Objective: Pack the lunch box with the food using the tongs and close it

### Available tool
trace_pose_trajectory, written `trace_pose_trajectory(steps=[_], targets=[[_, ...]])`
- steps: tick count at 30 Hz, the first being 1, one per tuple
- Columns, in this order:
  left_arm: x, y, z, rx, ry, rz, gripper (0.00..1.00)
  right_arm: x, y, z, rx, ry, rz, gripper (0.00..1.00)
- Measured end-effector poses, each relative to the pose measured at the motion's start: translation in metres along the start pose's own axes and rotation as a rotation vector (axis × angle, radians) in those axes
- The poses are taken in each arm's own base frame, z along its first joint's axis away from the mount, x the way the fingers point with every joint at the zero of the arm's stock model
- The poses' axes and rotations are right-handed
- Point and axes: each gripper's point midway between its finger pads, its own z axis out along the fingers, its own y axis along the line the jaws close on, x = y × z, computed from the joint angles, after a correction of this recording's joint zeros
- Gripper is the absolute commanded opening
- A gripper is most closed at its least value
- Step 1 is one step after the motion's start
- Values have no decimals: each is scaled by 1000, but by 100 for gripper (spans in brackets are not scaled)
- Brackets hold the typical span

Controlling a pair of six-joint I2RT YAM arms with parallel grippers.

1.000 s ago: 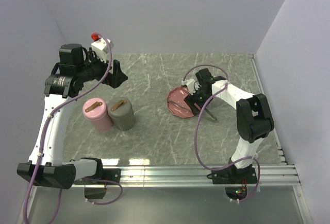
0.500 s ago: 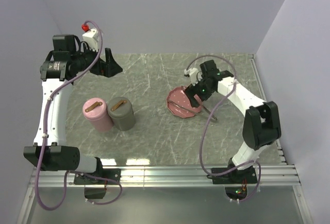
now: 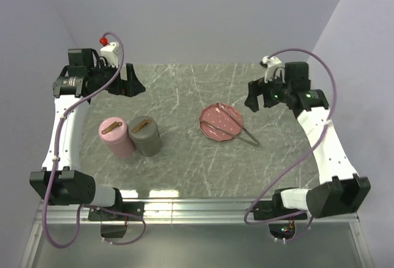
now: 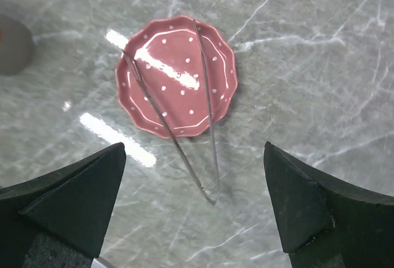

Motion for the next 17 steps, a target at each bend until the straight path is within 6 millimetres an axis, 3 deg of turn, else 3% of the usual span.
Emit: trace_pose_trajectory(steps=[2,6,10,17], targets=[[14,8,7,-19,32,-18,99,1,0,-15,8,-34,37,100],[36,20,15,-50,79,-33,100,21,5,-32,24,-54,91,100],[45,26,15,-83,88,-16,99,37,18,-42,10,-64,124,100],[44,23,5,-105,58,20,100,45,30,-57,7,-113,140,100]])
